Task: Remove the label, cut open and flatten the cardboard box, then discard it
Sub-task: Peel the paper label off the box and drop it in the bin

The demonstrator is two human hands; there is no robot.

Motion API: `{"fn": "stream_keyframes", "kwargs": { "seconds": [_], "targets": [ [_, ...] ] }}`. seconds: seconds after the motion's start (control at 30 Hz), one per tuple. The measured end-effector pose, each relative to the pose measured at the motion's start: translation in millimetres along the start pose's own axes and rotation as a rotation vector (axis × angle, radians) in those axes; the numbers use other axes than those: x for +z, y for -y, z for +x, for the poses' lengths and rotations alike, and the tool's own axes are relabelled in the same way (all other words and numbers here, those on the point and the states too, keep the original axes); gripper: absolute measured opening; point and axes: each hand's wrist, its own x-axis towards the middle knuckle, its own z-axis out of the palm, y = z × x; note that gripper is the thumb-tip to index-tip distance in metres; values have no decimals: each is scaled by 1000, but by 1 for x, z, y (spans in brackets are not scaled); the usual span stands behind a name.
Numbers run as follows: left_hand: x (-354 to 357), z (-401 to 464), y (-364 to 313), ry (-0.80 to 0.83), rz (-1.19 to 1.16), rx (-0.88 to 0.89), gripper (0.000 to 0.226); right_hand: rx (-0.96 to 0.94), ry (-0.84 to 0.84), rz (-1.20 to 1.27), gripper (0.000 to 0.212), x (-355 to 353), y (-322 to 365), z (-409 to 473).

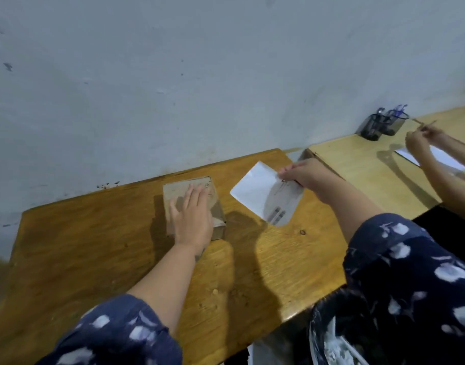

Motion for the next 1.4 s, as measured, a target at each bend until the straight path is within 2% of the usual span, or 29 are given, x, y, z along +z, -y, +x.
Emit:
{"fn": "stream_keyframes", "kwargs": {
  "seconds": [0.07,0.13,0.2,0.27,0.4,0.47,0.57,0.63,0.7,0.8,0.87,0.97,1.1,1.27,1.4],
  "targets": [
    [-3,-1,-32,-216,-166,203,37,117,2,52,4,1,-14,-12],
    [-3,-6,-62,-262,-219,381,38,198,4,80,7,2,-29,-23],
    [-2,-13,-82,-230,-242,458,36,243,-1,100,14,1,-42,-35],
    [1,-21,-92,-179,-252,462,38,271,-8,114,16,-3,-52,-45],
    [4,-37,-110,-4,-132,438,57,305,5,138,8,-16,-71,-56],
    [4,-43,-122,6,-84,433,50,323,52,118,18,-26,-78,-62],
    [4,-53,-148,-55,-141,396,22,292,94,63,28,-47,-93,-71],
    [7,-63,-173,-53,-182,341,15,201,65,43,19,-64,-113,-76],
    [14,-75,-200,-31,-205,250,16,33,46,-9,10,-77,-133,-86],
    [27,-97,-243,-25,-225,105,20,-125,44,-423,33,-97,-169,-96],
    [35,-110,-267,-17,-207,43,18,-133,6,-545,44,-117,-192,-102],
    [45,-134,-291,-7,-194,-14,17,-291,-7,-598,34,-147,-221,-115],
    [52,-163,-319,65,-205,20,20,-514,-22,-771,28,-154,-241,-134],
    [61,-178,-341,155,-179,1,19,-610,-57,-791,24,-160,-272,-144],
    [66,-182,-359,248,-352,-222,20,-608,-72,-687,20,-160,-292,-155]
  ]
}}
